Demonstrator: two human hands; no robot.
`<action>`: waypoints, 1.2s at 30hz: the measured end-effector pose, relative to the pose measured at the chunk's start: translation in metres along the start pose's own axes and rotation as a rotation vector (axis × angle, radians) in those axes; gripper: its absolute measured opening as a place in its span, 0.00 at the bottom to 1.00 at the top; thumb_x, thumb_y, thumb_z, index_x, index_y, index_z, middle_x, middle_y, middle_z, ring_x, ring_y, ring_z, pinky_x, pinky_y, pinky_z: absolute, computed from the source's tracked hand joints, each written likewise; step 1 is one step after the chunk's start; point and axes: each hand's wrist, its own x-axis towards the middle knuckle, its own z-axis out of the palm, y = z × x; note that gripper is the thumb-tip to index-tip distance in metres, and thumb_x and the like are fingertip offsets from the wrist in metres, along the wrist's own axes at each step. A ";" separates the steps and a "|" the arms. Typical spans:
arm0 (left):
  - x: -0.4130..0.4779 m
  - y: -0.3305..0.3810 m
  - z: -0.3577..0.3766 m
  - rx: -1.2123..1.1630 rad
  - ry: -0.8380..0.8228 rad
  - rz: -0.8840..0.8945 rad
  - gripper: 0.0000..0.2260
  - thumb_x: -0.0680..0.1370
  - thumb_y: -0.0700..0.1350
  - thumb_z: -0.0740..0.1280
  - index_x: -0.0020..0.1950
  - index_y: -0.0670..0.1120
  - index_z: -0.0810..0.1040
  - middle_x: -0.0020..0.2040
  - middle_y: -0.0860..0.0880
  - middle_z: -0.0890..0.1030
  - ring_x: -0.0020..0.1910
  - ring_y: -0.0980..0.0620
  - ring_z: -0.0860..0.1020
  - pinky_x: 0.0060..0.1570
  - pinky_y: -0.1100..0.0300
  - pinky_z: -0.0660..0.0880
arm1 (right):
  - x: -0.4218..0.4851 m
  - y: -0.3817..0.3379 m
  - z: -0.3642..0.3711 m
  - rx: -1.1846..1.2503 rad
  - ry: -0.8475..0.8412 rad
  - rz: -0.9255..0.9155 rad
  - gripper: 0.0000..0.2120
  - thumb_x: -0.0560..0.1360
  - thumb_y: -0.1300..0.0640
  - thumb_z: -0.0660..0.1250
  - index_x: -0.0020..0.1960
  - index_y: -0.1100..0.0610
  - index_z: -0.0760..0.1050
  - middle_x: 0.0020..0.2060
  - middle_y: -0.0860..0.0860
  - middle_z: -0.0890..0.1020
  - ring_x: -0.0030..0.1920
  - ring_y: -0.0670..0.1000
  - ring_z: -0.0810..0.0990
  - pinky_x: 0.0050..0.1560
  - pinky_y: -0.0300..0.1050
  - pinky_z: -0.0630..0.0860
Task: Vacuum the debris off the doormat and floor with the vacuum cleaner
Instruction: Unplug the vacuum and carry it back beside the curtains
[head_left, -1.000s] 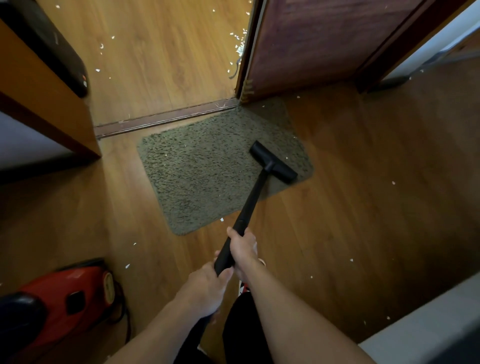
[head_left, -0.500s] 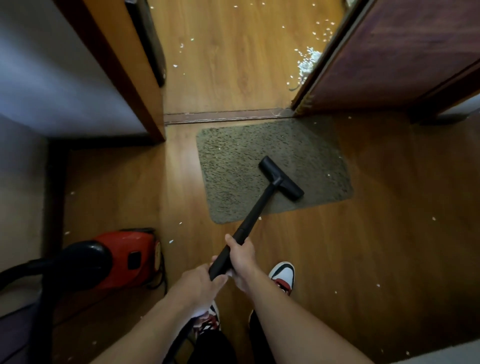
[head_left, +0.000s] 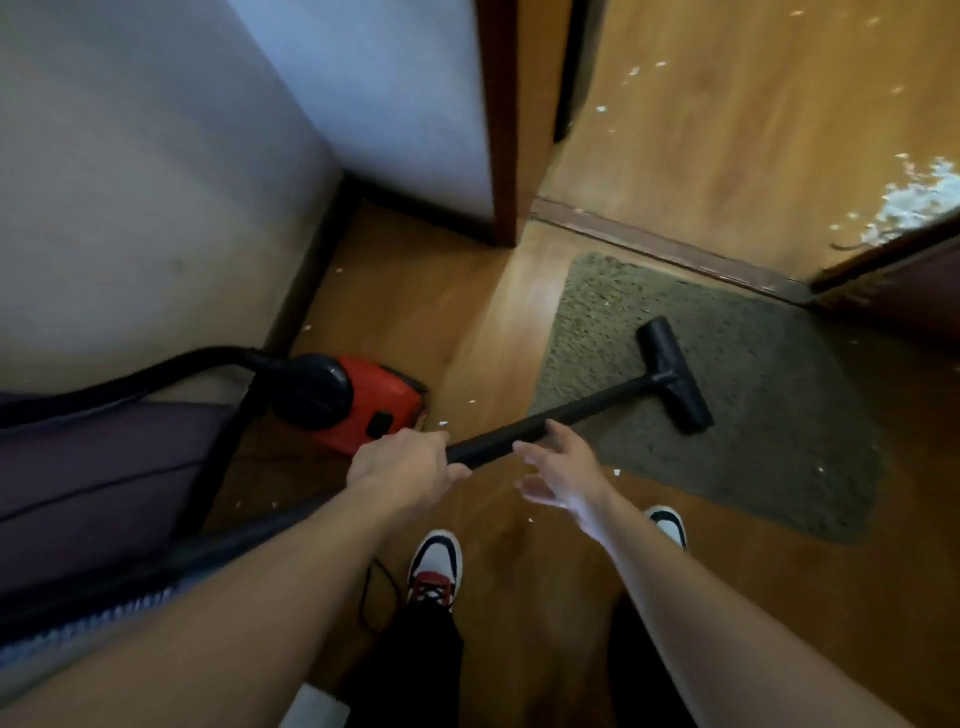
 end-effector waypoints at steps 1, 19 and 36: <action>-0.003 0.002 -0.002 0.006 0.002 -0.026 0.21 0.79 0.65 0.59 0.64 0.53 0.73 0.49 0.49 0.79 0.48 0.47 0.79 0.48 0.51 0.77 | 0.001 -0.004 -0.007 -0.158 -0.018 -0.077 0.39 0.78 0.50 0.73 0.82 0.51 0.56 0.50 0.48 0.82 0.46 0.50 0.85 0.49 0.48 0.84; -0.037 -0.003 0.057 0.045 0.300 -0.130 0.21 0.77 0.65 0.61 0.52 0.49 0.78 0.46 0.48 0.80 0.44 0.45 0.80 0.37 0.54 0.70 | 0.039 -0.032 0.016 -1.029 -0.643 -0.690 0.36 0.69 0.51 0.81 0.74 0.45 0.72 0.62 0.41 0.79 0.63 0.40 0.75 0.61 0.31 0.69; 0.015 -0.039 0.199 -0.182 0.996 0.296 0.13 0.79 0.54 0.63 0.45 0.47 0.82 0.39 0.51 0.78 0.38 0.52 0.74 0.35 0.58 0.74 | 0.112 -0.043 0.076 -0.853 -0.852 -0.965 0.20 0.66 0.59 0.82 0.56 0.50 0.84 0.44 0.39 0.87 0.48 0.40 0.85 0.49 0.32 0.78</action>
